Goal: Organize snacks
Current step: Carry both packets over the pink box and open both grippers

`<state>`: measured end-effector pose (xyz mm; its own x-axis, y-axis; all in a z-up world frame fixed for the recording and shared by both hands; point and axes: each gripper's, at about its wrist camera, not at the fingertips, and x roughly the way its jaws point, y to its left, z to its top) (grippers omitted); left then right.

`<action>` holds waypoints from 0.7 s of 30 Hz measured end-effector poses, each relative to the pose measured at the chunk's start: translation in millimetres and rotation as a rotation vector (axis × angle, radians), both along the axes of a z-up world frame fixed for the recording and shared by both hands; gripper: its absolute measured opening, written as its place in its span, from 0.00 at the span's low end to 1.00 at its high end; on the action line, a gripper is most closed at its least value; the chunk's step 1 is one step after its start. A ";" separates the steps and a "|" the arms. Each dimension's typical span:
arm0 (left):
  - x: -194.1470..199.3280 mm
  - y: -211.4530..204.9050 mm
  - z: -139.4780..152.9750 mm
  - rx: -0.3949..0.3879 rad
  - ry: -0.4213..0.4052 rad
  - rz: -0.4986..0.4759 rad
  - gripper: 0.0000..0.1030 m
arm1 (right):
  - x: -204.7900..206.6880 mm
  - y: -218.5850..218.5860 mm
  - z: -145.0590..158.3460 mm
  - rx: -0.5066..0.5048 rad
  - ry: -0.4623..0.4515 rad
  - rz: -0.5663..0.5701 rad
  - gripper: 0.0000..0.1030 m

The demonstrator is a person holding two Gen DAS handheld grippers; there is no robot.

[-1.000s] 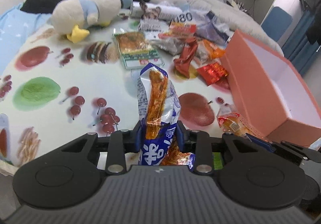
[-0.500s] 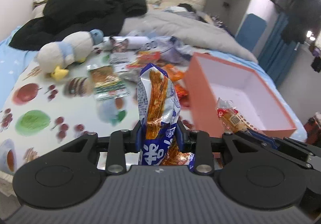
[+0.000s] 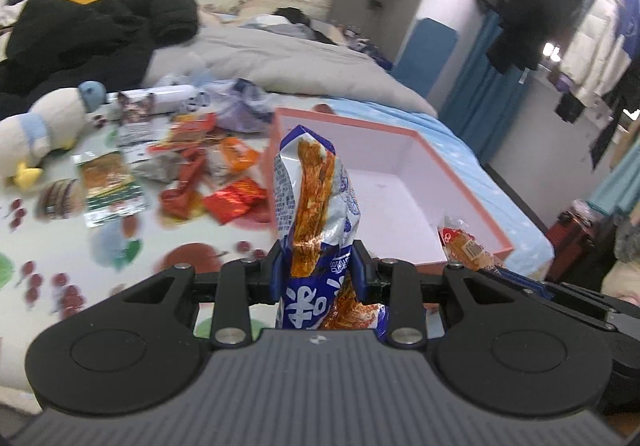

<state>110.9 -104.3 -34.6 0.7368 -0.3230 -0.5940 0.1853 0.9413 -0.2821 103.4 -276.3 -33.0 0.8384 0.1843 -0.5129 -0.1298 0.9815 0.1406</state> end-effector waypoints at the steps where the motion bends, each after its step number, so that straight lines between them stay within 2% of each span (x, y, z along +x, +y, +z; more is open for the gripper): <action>1: 2.4 -5.9 0.2 -0.004 0.000 -0.012 0.36 | 0.7 -6.1 -0.2 0.000 0.003 -0.017 0.14; 11: 55.6 -66.1 1.9 -0.003 -0.011 -0.093 0.36 | 30.5 -53.6 -3.2 0.011 -0.010 -0.097 0.14; 21: 143.2 -113.9 -13.5 0.006 0.029 -0.124 0.36 | 83.6 -99.8 -6.2 0.022 -0.029 -0.127 0.15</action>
